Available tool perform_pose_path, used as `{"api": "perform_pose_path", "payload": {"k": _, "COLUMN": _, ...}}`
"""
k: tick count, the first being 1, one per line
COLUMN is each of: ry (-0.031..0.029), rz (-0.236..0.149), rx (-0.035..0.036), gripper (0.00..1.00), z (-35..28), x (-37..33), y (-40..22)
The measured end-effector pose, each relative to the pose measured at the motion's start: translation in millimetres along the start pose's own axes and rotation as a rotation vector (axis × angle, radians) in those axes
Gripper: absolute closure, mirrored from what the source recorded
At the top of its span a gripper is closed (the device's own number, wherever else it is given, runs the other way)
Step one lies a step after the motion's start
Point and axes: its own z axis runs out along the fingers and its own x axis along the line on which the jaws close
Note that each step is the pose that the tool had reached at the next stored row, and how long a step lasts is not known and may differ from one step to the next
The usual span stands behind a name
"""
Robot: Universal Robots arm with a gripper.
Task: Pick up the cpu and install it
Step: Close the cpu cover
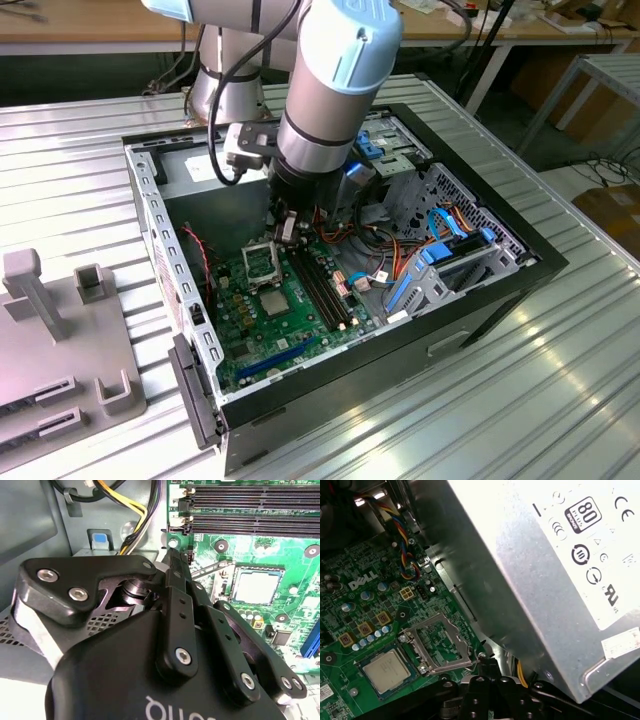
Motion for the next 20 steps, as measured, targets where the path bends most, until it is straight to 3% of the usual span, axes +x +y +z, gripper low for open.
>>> {"api": "perform_pose_path", "payload": {"k": 20, "ry": 0.0002, "rz": 0.000, "rx": -0.0001, "gripper": 0.89, "z": -9.7, "x": 1.8, "y": 2.2}}
